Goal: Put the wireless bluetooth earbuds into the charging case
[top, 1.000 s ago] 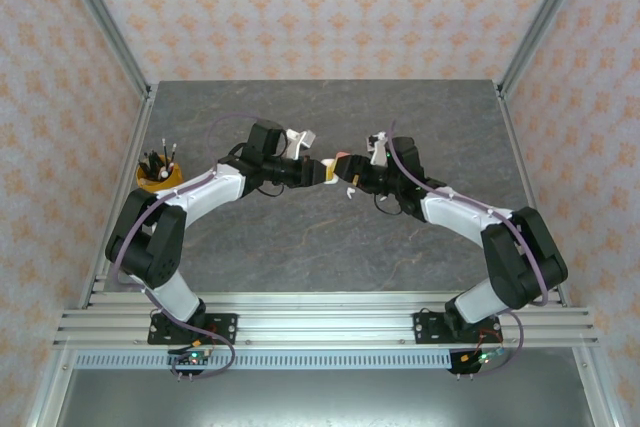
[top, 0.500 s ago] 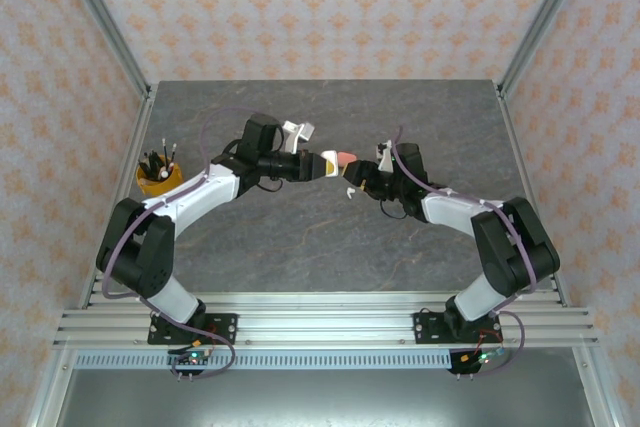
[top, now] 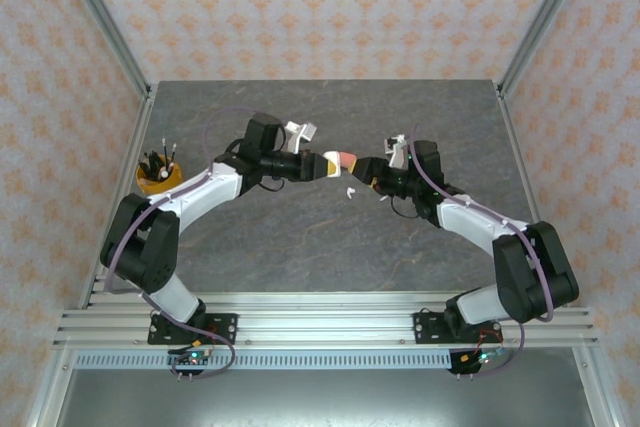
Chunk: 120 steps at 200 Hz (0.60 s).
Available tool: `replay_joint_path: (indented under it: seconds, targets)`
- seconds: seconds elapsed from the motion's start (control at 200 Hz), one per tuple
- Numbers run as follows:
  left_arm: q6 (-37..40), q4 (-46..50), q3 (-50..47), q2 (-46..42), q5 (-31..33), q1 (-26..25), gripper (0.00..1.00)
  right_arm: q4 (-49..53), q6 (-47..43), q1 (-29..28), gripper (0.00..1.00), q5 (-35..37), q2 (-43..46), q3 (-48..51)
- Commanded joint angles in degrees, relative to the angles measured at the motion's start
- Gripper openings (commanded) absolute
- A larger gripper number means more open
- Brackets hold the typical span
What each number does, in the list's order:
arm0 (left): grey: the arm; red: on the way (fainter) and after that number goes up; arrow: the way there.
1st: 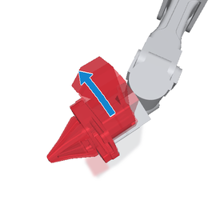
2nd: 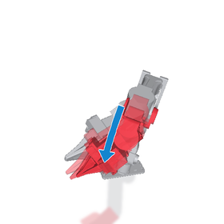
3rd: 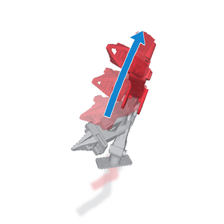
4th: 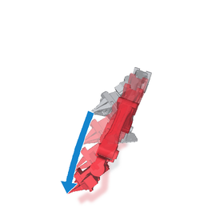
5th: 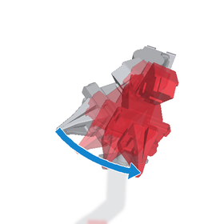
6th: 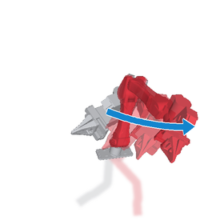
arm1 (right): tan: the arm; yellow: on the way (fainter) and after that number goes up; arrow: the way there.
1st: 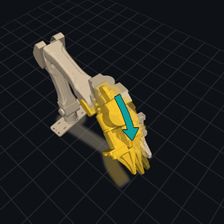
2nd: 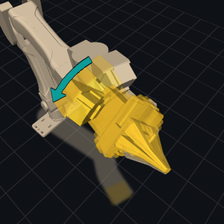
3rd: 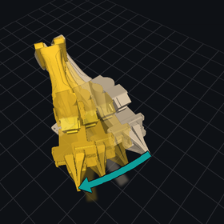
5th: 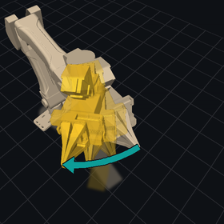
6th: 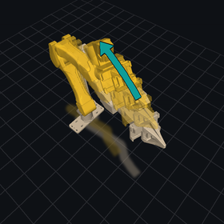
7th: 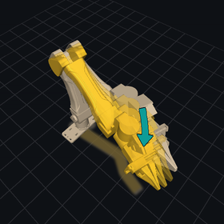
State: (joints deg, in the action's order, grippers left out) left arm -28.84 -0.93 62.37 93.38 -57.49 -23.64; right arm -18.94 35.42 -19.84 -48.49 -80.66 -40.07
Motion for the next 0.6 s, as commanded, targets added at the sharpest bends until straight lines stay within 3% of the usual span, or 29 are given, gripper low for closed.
replay_joint_path:
  seconds: [0.0,0.596]
  targets:
    - [-0.9,-3.1,2.8,1.1,-3.7,-0.3,0.05,-1.0,-2.3,0.1,0.48,-6.2,0.9,-2.0]
    - [-3.5,-4.7,4.6,2.5,-8.4,-0.5,0.05,1.4,-4.3,0.0,0.41,-7.6,-1.8,-6.4]
